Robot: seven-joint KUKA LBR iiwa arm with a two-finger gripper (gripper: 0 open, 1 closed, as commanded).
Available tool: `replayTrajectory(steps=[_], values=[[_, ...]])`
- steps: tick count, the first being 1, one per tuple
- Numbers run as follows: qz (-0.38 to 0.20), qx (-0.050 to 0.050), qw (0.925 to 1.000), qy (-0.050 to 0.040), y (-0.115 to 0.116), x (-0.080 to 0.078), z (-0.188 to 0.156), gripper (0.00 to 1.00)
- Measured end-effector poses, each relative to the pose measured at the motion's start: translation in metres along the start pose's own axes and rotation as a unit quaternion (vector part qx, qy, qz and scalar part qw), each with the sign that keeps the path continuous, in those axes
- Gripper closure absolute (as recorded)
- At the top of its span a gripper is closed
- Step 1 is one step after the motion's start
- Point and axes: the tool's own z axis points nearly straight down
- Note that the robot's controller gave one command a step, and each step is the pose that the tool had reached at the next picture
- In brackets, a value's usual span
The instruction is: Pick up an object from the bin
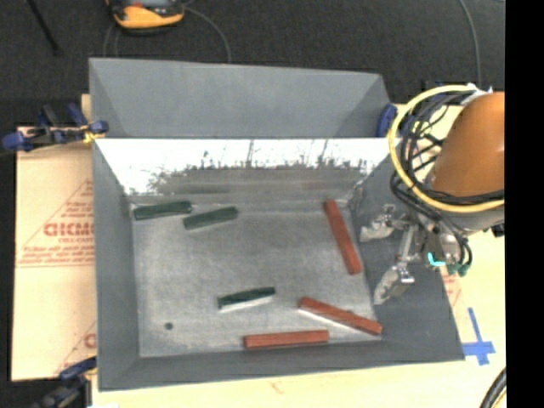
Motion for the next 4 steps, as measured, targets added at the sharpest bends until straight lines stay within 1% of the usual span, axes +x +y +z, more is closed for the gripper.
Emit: replayTrajectory(steps=[1,2,3,4], values=[[-0.002,0.001,1.0000,-0.0040,0.000,-0.002,-0.004,0.00],[0.001,0.002,1.0000,-0.0081,-0.001,0.000,0.038,0.00],[-0.046,0.001,0.9989,-0.0059,0.007,0.009,0.107,0.00],[-0.097,0.000,0.9953,0.0064,-0.014,0.010,0.166,1.00]])
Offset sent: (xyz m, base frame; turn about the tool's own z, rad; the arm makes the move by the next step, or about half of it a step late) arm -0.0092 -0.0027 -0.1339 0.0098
